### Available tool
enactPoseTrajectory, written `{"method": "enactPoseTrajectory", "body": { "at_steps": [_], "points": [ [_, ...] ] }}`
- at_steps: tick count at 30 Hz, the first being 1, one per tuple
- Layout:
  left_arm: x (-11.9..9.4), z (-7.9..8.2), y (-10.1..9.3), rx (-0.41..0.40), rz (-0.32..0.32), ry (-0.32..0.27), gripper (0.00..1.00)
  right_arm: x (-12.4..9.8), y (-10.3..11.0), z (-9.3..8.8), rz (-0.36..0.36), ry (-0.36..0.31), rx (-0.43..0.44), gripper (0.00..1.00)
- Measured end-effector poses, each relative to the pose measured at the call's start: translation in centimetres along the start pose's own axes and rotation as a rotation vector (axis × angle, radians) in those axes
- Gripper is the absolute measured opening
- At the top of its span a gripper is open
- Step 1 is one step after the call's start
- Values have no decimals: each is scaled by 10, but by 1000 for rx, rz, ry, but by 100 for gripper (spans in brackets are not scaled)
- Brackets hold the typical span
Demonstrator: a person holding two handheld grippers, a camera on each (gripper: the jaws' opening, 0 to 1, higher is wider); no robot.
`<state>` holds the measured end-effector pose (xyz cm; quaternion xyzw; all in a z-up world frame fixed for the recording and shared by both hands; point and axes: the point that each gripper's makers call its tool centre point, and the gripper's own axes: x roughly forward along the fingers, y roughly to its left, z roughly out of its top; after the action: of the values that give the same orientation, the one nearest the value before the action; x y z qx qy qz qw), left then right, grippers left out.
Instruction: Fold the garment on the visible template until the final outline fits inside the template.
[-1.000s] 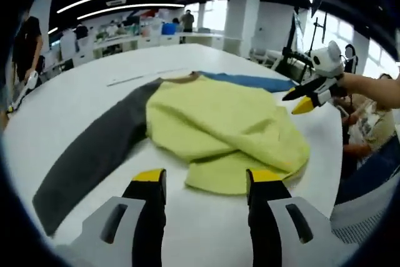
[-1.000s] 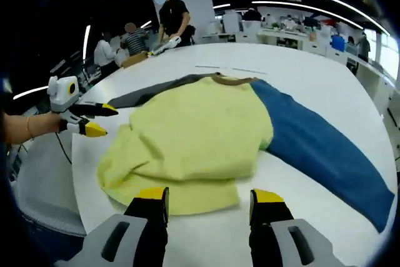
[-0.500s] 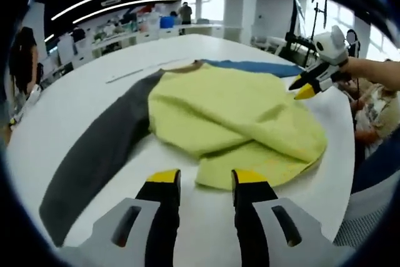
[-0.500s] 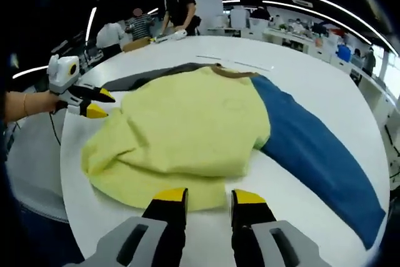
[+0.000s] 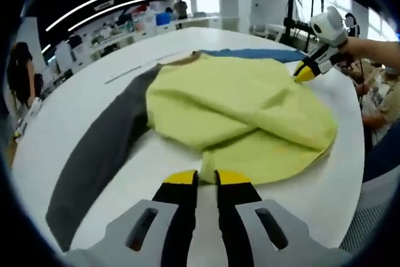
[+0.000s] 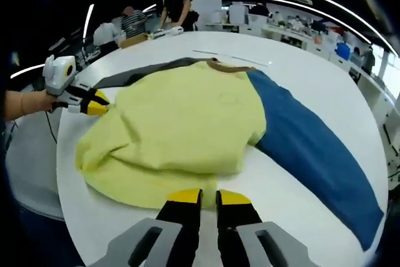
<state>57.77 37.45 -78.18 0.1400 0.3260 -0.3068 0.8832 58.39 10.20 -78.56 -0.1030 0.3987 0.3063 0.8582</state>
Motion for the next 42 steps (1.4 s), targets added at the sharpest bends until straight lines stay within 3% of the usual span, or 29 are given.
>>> {"method": "enactPoseTrajectory", "body": {
  "at_steps": [7,14,17,25,38,42],
  "points": [
    [4,1,1,-54,-2,13,1,1,0,1,5,1,-4,0],
    [3,2,1,-74,12,51,1,-1,-2,2,22,5,61,0],
    [-2,4,1,-76,4,34,1,-3,-1,1,24,6,68,0],
    [-26,11,2,-115,17,-9,0,-17,6,-8,49,59,157,0],
    [-67,10,-4,-181,33,-31,1,-44,29,-22,70,108,103,0],
    [-76,5,-11,-226,30,-30,0,-51,37,-22,86,86,105,0]
  ]
}}
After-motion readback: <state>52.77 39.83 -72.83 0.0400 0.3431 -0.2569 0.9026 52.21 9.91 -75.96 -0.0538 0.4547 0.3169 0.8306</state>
